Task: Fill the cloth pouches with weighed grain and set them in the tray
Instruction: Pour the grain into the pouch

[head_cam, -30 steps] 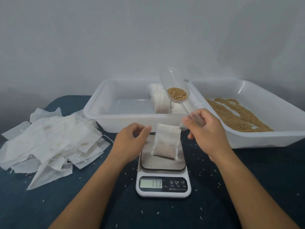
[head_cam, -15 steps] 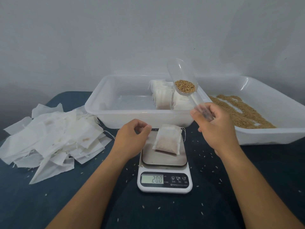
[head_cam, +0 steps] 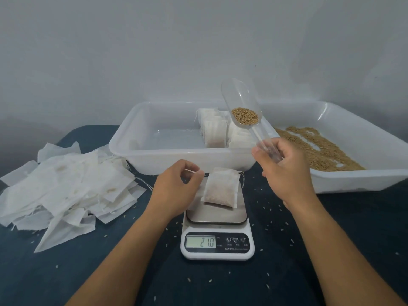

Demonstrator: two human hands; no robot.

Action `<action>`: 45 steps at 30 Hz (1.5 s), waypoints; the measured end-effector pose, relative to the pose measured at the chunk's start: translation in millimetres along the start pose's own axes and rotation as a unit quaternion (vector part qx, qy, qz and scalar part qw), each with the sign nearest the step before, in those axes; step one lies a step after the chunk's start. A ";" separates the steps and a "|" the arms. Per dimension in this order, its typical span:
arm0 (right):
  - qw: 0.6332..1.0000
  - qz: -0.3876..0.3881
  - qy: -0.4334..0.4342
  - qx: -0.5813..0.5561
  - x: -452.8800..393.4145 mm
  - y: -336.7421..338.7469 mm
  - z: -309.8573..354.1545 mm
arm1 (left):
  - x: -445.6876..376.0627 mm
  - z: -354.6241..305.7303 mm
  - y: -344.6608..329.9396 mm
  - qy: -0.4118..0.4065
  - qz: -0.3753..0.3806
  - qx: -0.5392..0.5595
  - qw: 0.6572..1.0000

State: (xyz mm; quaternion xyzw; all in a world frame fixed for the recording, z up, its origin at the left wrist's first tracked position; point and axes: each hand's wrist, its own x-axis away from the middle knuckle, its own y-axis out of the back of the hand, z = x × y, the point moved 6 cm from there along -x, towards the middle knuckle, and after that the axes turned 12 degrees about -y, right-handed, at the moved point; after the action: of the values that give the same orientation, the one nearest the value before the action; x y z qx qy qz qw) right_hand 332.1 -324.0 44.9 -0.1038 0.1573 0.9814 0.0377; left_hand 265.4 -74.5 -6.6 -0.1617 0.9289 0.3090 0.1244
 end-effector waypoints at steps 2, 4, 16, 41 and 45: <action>1.000 -0.002 0.001 0.000 0.8 0.4 0.7 | 0.2 -3.1 -3.0 -0.011 0.022 -0.007 1.000; 1.000 -0.004 0.003 -0.002 1.3 0.6 1.3 | -1.1 -6.3 -7.6 -0.011 0.054 -0.007 0.998; 0.998 0.052 -0.022 -0.005 1.5 -4.9 0.1 | -4.7 -23.5 -13.9 -0.048 0.046 0.040 0.997; 0.975 0.217 0.043 0.009 26.4 -22.4 24.5 | 13.0 -44.1 -7.2 -0.113 0.030 0.133 0.984; 0.972 0.227 0.054 -0.023 32.2 -18.2 36.9 | 16.4 -40.7 -19.7 -0.081 0.127 0.190 0.970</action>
State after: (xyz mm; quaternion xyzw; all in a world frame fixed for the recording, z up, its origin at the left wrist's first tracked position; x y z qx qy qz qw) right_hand 295.6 -293.7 66.8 -0.1191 0.1562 0.9604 -0.1975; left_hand 252.5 -118.1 9.2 0.0103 0.9704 0.1518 0.1876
